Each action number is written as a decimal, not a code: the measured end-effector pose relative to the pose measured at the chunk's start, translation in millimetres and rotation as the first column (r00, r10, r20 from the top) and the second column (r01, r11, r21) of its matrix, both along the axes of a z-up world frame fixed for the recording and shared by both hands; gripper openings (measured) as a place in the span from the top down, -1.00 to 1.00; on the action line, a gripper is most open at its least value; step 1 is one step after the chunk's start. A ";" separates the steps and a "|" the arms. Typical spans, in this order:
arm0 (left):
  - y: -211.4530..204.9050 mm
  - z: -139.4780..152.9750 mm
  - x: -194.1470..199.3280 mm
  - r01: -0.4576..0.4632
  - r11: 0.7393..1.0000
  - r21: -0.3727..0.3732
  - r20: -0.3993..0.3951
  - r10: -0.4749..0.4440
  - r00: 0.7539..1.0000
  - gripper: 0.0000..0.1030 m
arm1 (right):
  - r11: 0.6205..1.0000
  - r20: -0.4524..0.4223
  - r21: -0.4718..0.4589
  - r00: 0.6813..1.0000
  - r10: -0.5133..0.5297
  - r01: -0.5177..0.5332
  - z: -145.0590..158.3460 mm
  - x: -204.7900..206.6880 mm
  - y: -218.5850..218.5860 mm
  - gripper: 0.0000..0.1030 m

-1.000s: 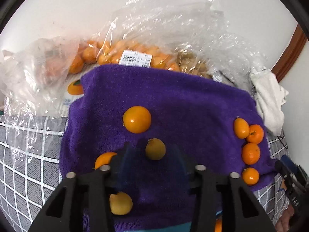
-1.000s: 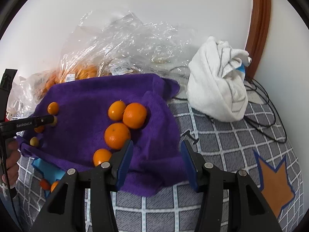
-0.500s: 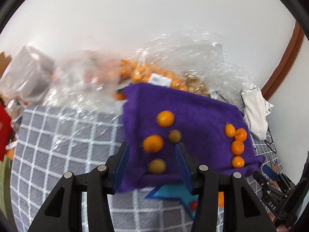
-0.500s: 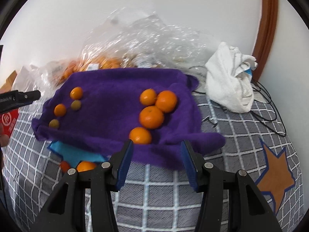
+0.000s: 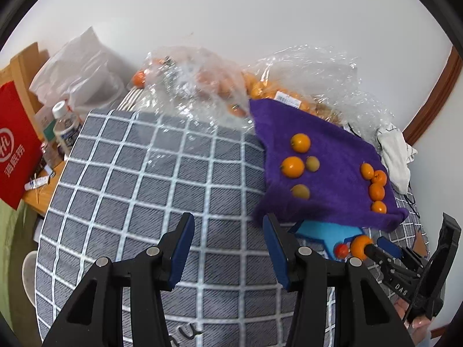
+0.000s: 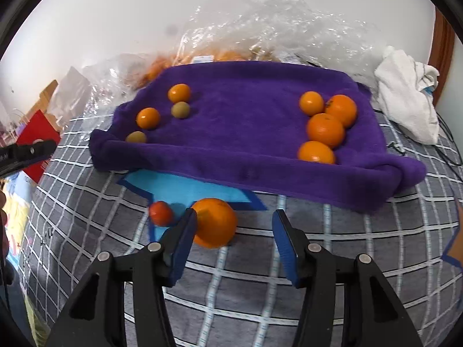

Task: Organize fruits
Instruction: 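Grasp an orange with the right tool while the left tool grasps a small red fruit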

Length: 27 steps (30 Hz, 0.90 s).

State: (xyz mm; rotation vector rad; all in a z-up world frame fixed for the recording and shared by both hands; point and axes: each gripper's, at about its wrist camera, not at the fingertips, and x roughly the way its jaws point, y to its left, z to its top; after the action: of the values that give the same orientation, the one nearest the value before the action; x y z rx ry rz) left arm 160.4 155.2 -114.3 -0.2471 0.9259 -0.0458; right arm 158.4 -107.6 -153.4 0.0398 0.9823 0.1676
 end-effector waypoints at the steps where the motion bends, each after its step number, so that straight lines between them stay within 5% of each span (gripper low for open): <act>1: 3.4 -1.5 -1.9 -0.001 1.000 -0.002 -0.002 0.001 1.000 0.09 | 1.000 -0.001 0.003 1.000 0.004 -0.004 -0.6 0.5 2.2 -0.02; 12: -2.9 -14.1 -5.0 0.008 1.000 -0.022 -0.028 -0.009 1.000 0.09 | 0.996 -0.063 0.058 0.995 0.072 -0.068 -14.7 6.0 15.5 0.00; 17: -11.3 -18.9 -2.8 0.021 1.000 -0.017 -0.045 -0.022 0.999 0.09 | 0.991 -0.067 0.104 0.994 0.089 -0.081 -19.5 10.1 18.5 0.39; 27: -52.3 -31.0 6.9 0.112 0.992 -0.049 -0.061 -0.115 0.991 0.09 | 1.000 -0.022 -0.012 1.000 -0.014 0.014 -2.2 -10.8 -27.1 0.40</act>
State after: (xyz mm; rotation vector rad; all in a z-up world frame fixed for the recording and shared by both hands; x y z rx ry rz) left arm 167.2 102.9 -145.3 -0.2392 1.0027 -0.1654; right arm 147.7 -134.7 -155.6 0.0380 1.0045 0.1486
